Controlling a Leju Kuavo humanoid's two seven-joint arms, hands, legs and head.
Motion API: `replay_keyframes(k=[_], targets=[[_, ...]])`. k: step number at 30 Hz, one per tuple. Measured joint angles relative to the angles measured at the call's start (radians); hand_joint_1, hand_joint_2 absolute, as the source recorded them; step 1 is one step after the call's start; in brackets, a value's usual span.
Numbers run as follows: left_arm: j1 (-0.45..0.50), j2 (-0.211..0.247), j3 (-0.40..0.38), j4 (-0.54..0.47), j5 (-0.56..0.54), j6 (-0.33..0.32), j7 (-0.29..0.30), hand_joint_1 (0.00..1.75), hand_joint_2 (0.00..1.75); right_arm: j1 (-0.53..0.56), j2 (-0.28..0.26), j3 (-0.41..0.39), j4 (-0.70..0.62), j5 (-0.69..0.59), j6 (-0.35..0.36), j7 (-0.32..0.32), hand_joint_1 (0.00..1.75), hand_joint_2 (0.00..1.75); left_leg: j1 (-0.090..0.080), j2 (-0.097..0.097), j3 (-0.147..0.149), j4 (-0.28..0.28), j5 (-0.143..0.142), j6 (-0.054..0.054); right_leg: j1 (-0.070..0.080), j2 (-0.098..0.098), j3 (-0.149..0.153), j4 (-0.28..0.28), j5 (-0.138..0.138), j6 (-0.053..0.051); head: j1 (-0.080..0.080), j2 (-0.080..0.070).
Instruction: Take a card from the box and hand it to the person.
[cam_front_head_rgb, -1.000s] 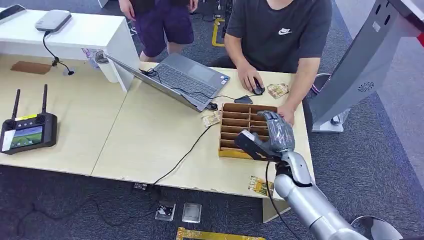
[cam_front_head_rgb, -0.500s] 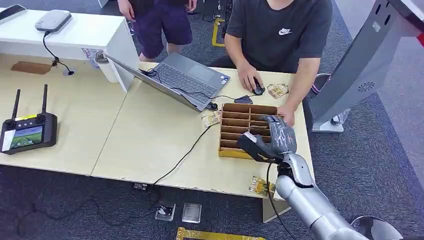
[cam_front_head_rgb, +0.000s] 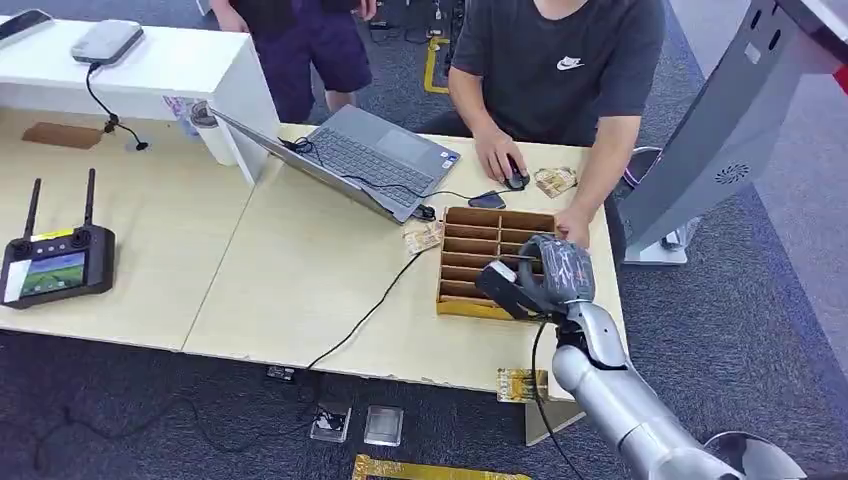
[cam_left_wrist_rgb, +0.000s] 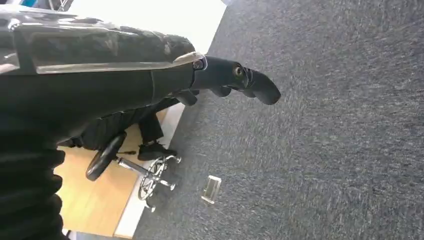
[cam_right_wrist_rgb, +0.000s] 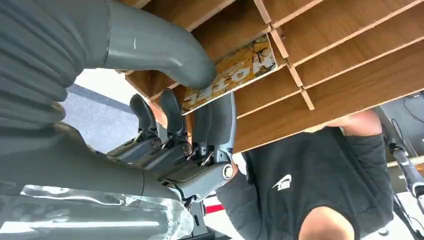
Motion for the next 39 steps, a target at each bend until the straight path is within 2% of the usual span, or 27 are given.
replay_keyframes(k=[5,13,16,21,26,31,35,39], targets=[[0.0,0.0,0.0,0.0,0.001,0.002,0.0,0.0,1.75,-0.004,0.006,0.0,0.011,-0.008,-0.008,-0.011,1.4,1.75,0.0,0.0,0.0,0.0,0.0,0.0,0.0,0.0,0.0,0.0,0.0,0.0,0.0,0.0],[0.0,0.0,0.0,0.0,0.015,0.007,0.003,0.0,1.75,0.008,0.007,-0.003,-0.01,-0.037,-0.085,-0.017,1.68,1.75,0.0,0.0,0.0,0.0,0.0,0.0,0.0,0.0,0.0,0.0,0.0,0.0,0.0,0.0],[0.0,-0.001,0.0,0.0,0.022,0.01,0.011,0.0,1.75,0.03,-0.001,-0.006,-0.076,-0.03,-0.111,0.015,1.73,1.75,0.0,0.0,0.0,0.0,0.0,0.0,0.0,0.0,0.0,0.0,0.0,0.0,0.0,0.0],[0.001,-0.002,0.001,0.0,0.031,0.012,0.015,0.0,1.75,0.103,-0.03,-0.011,-0.297,-0.008,-0.123,0.078,1.75,1.75,0.0,0.001,0.0,0.0,0.0,0.0,0.0,0.0,0.0,0.0,0.0,0.0,0.001,0.0],[0.003,-0.002,0.003,0.0,0.033,0.012,0.011,0.0,1.75,0.16,-0.052,-0.012,-0.483,0.024,-0.127,0.095,1.73,1.75,0.0,0.001,0.0,0.0,0.0,0.0,0.0,0.001,0.0,0.0,0.0,0.0,0.0,0.0],[0.003,-0.002,0.003,0.0,0.033,0.012,0.011,0.0,1.75,0.173,-0.06,-0.023,-0.589,0.04,-0.111,0.096,1.69,1.75,0.0,0.001,0.0,0.0,0.0,0.0,0.0,0.001,0.0,0.0,0.0,0.0,0.0,0.0],[0.002,-0.002,0.003,0.0,0.016,0.006,0.011,0.0,1.75,0.146,-0.056,-0.031,-0.597,0.004,-0.086,0.043,1.68,1.75,0.0,0.001,0.0,0.0,0.0,0.0,0.0,0.001,0.0,0.0,0.0,0.0,0.001,0.0],[-0.001,-0.002,0.003,0.0,-0.004,0.003,-0.002,0.0,1.75,0.049,-0.014,-0.041,-0.49,-0.078,-0.074,-0.068,1.68,1.75,0.0,0.001,0.0,0.0,0.0,0.0,0.0,0.001,0.0,0.001,0.0,0.0,0.0,0.0]])
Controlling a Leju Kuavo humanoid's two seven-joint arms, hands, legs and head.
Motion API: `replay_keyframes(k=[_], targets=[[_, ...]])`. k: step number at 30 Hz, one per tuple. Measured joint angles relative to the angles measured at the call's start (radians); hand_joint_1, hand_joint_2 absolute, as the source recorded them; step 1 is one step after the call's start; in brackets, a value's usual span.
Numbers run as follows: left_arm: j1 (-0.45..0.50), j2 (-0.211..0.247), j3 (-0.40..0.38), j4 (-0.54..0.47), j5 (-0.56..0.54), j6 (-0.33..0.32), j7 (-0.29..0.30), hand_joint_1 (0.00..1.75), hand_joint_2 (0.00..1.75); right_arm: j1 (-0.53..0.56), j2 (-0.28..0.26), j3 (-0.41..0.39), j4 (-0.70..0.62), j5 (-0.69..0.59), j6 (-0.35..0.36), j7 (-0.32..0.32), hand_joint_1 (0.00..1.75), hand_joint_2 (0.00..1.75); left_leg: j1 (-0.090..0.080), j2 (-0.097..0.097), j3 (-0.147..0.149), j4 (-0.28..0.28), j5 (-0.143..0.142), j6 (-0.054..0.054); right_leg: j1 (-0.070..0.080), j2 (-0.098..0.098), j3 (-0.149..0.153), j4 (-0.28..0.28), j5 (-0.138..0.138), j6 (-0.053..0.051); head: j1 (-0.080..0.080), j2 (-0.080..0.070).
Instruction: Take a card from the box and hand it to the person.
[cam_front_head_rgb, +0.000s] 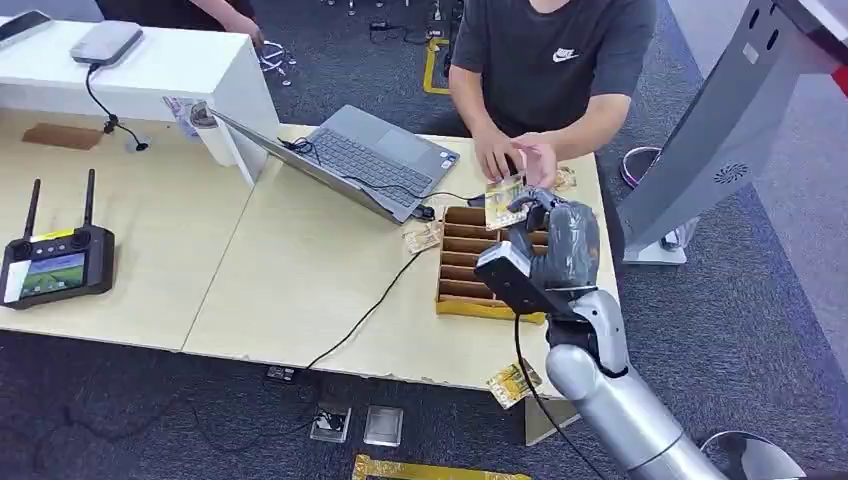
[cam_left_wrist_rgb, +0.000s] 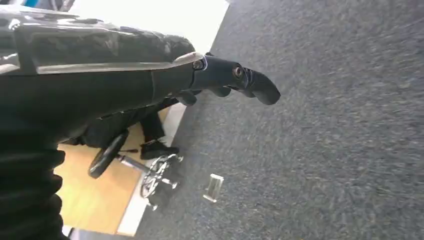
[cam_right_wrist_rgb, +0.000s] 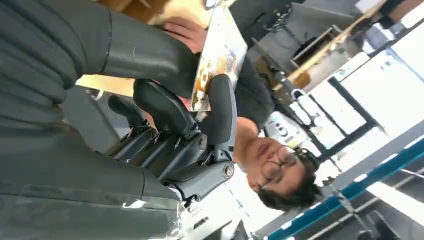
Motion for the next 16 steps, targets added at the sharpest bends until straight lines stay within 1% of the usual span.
replay_keyframes(k=[3,4,5,6,9,12,13,14,16], targets=[[0.0,0.0,-0.001,0.0,-0.01,-0.003,-0.006,0.0,1.75,-0.073,0.038,-0.014,0.11,-0.032,-0.001,-0.05,1.62,1.75,0.0,0.0,0.0,0.0,0.0,0.0,0.0,0.0,0.0,0.0,0.0,0.0,0.0,0.0],[0.0,0.0,-0.001,0.0,-0.016,-0.003,-0.008,0.0,1.75,-0.096,0.05,-0.017,0.145,-0.034,-0.002,-0.057,1.64,1.75,0.0,0.0,0.0,0.0,0.0,0.0,0.0,0.0,0.0,0.001,0.0,0.0,0.0,0.0],[-0.001,0.0,-0.002,0.0,-0.02,-0.006,-0.009,0.0,1.75,-0.123,0.066,-0.019,0.194,-0.029,-0.005,-0.059,1.64,1.75,0.0,0.0,0.0,0.0,0.0,0.0,0.0,0.0,0.0,0.001,0.0,0.0,0.0,0.0],[-0.002,0.0,-0.002,0.0,-0.025,-0.012,-0.011,0.0,1.75,-0.146,0.079,-0.02,0.24,-0.022,-0.009,-0.056,1.61,1.75,0.0,0.0,0.0,0.0,0.0,0.0,0.0,0.0,0.0,0.001,0.0,0.0,0.0,0.0],[-0.003,0.002,-0.003,0.0,-0.032,-0.024,-0.018,0.0,1.75,-0.205,0.118,-0.021,0.359,-0.015,-0.007,-0.046,1.61,1.75,0.0,-0.001,0.0,0.0,0.0,0.0,0.0,-0.001,0.0,0.001,0.0,0.0,0.0,0.0],[-0.004,0.005,-0.004,0.0,-0.037,-0.029,-0.016,0.0,1.75,-0.24,0.151,-0.021,0.457,-0.003,-0.009,-0.034,1.61,1.75,0.0,-0.001,-0.001,0.0,0.0,0.0,0.0,0.0,-0.001,0.001,0.0,0.0,0.0,0.0],[-0.004,0.006,-0.005,0.0,-0.038,-0.03,-0.016,0.0,1.75,-0.248,0.16,-0.021,0.484,-0.003,-0.009,-0.032,1.57,1.75,0.0,-0.001,-0.001,0.0,0.0,0.0,0.0,-0.001,-0.001,0.001,0.0,0.0,0.0,0.0],[-0.004,0.007,-0.005,0.0,-0.038,-0.03,-0.016,0.0,1.75,-0.254,0.168,-0.021,0.506,-0.002,-0.01,-0.029,1.59,1.75,0.0,-0.001,-0.001,0.0,0.0,0.0,0.0,-0.001,-0.001,0.001,0.0,0.0,0.0,0.0],[-0.004,0.008,-0.006,0.0,-0.038,-0.03,-0.015,0.0,1.75,-0.262,0.181,-0.021,0.543,-0.002,-0.01,-0.029,1.5,1.75,0.0,-0.001,-0.001,0.0,0.0,0.0,0.0,-0.001,-0.001,0.001,0.0,0.0,0.001,0.0]])
